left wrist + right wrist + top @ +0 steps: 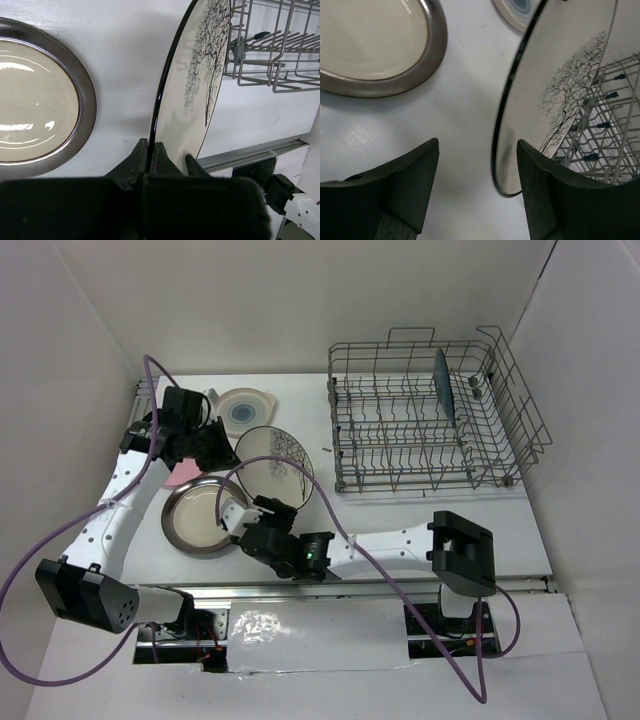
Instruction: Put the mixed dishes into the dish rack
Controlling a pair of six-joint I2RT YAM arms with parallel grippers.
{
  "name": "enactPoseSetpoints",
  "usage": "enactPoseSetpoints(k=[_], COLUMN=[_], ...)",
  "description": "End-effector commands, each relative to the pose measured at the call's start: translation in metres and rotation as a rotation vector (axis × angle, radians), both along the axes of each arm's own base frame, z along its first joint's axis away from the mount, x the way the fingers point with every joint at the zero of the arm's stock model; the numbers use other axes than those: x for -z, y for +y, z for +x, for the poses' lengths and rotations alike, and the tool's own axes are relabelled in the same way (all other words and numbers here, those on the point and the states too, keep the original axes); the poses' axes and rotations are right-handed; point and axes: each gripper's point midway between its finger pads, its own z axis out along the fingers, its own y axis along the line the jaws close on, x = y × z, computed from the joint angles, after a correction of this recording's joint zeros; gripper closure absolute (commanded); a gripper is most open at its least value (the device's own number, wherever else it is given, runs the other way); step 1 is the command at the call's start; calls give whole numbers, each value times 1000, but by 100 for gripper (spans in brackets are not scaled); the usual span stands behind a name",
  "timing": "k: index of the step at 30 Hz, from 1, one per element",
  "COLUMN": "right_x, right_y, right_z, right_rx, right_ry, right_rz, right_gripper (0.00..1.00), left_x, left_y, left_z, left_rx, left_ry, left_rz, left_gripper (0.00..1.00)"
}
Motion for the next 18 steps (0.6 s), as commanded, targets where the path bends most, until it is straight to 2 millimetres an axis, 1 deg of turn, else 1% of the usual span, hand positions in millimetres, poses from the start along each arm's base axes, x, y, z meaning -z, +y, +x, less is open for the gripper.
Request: enactPoseSetpoints(k=[1,3,7,8,9,11,12,13,14,18], right_x=[-37,-38,-38,-38,-39,-42,-42,-42,-45,-52], right_y=[5,5,4,4,5,4,4,4,4,1], right_z=[25,30,37,39,39,42,41,41,41,39], right_rx=[97,107,108,109,107,109,107,105,104,94], right_ry=[-72,-79,-78,-79,-80,-81,-81,-81,-81,-76], right_rz=[149,157,156,151,152,160,159,159,167,174], right_gripper=[30,32,43,48,57,70,81,87,100,100], left_x=[-41,-38,-36,-34,-34,-33,-32,-32,-30,-30], left_y=[-9,-10,-10,-9,-8,-8,-8,-6,-6,-6], left_z=[6,4,4,3,3,2,2,2,2,2], left_rx=[34,38,39,38,35,37,37,32,29,30], left_ry=[-137,-126,-124,-121,-121,-119,-118,-119,-114,-112], left_rz=[-80,-86,-87,-84,-83,-81,-79,-75,-74,-82], left_gripper=[100,100,100,100,100,100,100,100,100,100])
